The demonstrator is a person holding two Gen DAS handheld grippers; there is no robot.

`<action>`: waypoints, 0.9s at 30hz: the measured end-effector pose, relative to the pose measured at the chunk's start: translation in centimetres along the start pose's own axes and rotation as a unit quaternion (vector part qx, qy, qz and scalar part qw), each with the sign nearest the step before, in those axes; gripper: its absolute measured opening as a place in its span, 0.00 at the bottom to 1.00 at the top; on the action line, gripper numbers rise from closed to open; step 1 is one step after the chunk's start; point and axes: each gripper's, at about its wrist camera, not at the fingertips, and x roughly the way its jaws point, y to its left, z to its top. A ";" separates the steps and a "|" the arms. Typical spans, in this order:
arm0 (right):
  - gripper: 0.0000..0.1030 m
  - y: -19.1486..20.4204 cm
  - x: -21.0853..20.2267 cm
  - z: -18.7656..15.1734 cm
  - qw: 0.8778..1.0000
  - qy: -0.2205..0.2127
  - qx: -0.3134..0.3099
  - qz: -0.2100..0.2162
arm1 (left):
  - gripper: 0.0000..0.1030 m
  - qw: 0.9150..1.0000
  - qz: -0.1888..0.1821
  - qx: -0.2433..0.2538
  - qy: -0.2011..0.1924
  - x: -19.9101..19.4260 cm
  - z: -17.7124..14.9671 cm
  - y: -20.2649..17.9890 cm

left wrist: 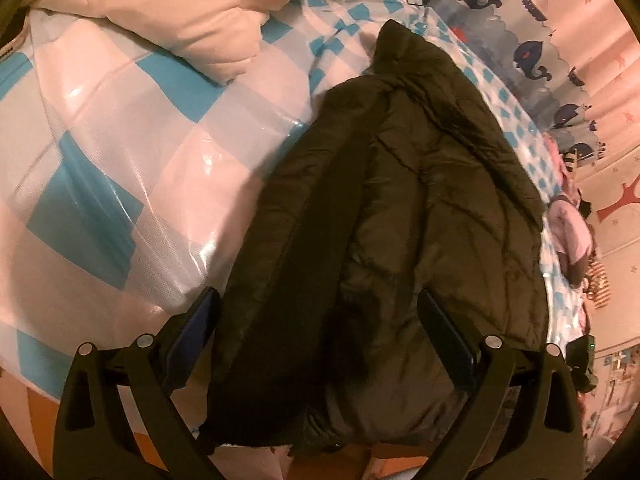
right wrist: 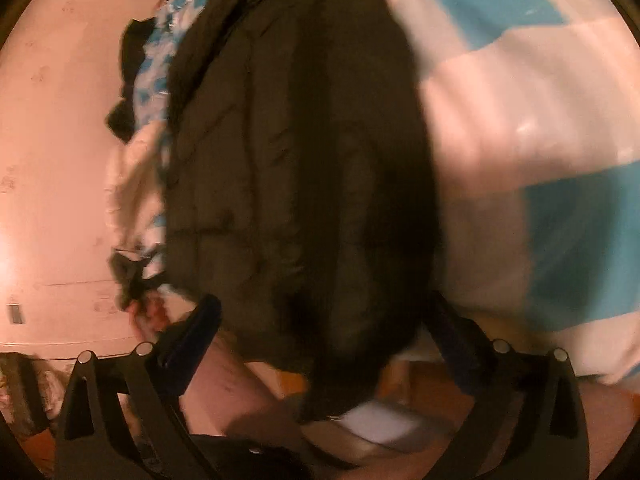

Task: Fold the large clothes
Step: 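Lift the jacket hem with both grippers and fold it toward the collar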

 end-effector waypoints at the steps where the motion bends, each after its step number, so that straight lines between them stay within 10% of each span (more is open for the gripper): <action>1: 0.94 0.1 0.2 -0.2 1.000 -0.004 0.000 0.017 | 0.91 1.000 -0.004 -0.003 0.003 -0.1 0.0 0.2; 4: 0.91 1.1 0.6 -0.2 1.000 -0.018 -0.018 0.005 | 0.89 1.000 0.005 -0.008 0.015 0.1 0.1 0.6; 7: 0.24 1.9 1.4 -0.3 0.999 -0.022 -0.038 -0.029 | 0.54 0.998 0.052 0.006 0.022 0.4 -0.1 0.7; 8: 0.18 2.1 1.6 -0.2 0.998 -0.028 -0.039 -0.026 | 0.44 0.998 0.062 0.010 0.023 0.4 -0.1 0.6; 9: 0.15 2.4 1.6 -0.1 0.998 -0.036 -0.042 -0.020 | 0.20 0.998 0.048 0.004 0.030 0.4 -0.1 0.7; 12: 0.13 3.7 0.3 -0.2 0.994 -0.071 -0.066 0.048 | 0.06 0.999 0.019 -0.010 0.033 -0.3 -0.2 0.5; 18: 0.12 7.8 -5.9 1.0 0.970 -0.162 -0.097 0.154 | 0.04 0.996 -0.087 -0.013 0.013 -5.3 0.0 -4.1; 27: 0.12 6.5 -15.6 -3.4 0.955 -0.195 -0.119 0.189 | 0.05 0.986 -0.152 0.056 0.028 -12.4 -5.6 -10.1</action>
